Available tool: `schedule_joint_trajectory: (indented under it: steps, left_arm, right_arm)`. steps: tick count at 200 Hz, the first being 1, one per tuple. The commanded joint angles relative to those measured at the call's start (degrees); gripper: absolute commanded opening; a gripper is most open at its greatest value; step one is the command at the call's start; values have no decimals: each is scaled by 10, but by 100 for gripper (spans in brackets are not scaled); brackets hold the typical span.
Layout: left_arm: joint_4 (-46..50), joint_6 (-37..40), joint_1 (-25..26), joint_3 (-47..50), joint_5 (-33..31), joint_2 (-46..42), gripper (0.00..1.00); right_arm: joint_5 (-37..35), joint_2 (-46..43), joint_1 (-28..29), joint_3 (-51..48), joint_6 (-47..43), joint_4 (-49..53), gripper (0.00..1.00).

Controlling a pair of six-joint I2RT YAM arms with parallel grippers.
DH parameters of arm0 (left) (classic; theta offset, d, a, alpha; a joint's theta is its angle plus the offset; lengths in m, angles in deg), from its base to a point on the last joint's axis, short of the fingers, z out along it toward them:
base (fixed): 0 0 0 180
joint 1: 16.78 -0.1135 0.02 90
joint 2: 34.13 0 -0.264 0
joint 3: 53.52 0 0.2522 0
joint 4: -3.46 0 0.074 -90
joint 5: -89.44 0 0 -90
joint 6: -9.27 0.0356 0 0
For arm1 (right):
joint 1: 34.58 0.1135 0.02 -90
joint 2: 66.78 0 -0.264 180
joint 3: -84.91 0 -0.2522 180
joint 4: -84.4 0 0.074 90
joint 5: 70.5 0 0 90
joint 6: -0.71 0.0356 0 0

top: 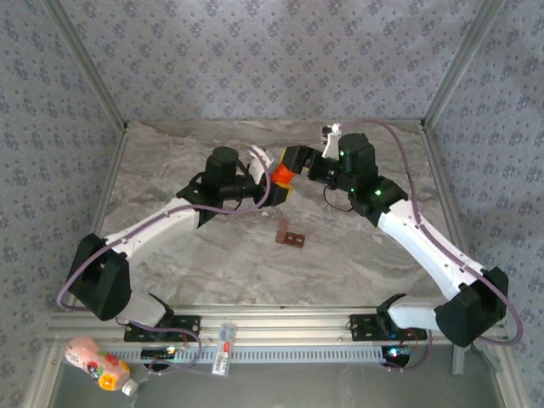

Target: Sort the pills into containers

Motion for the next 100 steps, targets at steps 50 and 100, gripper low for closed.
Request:
schedule_joint_trajectory:
  steps: [50,100]
  left_arm:
    - [-22,0,1,-22,14,-11,0]
    - [-22,2,1,-23,16,-10,0]
  right_arm:
    - [4,13,2,24,-15,3,57]
    - [94,0,-43,-38,-82,-79,39]
